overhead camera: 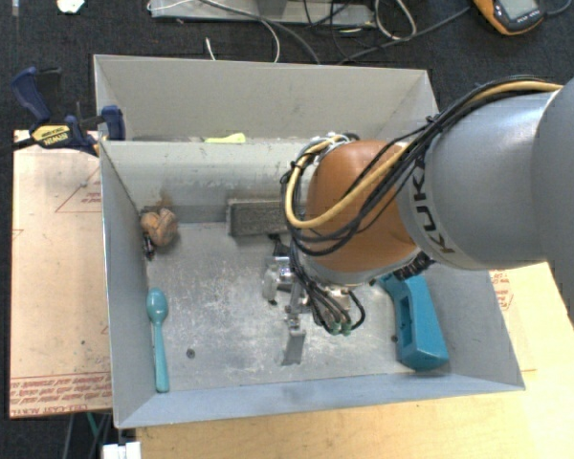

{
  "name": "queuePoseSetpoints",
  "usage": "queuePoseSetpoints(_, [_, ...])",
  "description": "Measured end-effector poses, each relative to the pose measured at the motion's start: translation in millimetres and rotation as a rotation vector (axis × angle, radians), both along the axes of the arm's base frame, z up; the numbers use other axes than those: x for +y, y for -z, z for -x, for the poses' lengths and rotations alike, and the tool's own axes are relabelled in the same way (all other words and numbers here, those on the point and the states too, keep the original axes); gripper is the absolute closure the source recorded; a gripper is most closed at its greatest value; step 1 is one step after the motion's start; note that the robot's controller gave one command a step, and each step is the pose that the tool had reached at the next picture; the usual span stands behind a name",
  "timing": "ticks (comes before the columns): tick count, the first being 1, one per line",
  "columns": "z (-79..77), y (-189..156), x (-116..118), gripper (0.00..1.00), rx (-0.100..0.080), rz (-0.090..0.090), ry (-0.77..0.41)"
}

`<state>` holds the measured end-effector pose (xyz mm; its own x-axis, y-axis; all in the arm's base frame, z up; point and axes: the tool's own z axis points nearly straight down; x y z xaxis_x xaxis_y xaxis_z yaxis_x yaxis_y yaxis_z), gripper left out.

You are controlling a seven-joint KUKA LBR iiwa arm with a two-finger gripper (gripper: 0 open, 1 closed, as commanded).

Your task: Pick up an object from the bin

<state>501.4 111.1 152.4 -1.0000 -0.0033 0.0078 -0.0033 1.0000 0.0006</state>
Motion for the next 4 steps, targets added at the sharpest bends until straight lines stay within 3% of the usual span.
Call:
queuePoseSetpoints(1, [-1.9,-3.8,-0.5,0.0,-0.007,-0.001,0.003])
queuePoseSetpoints(2, [-20.2,-47.4,-63.0,0.0,-0.006,-0.001,-0.023])
queuePoseSetpoints(3, [-35.3,-8.4,-62.2,0.0,-0.007,-0.002,-0.066])
queuePoseSetpoints(4, [-37.4,62.8,-90.1,0.0,-0.019,-0.001,-0.127])
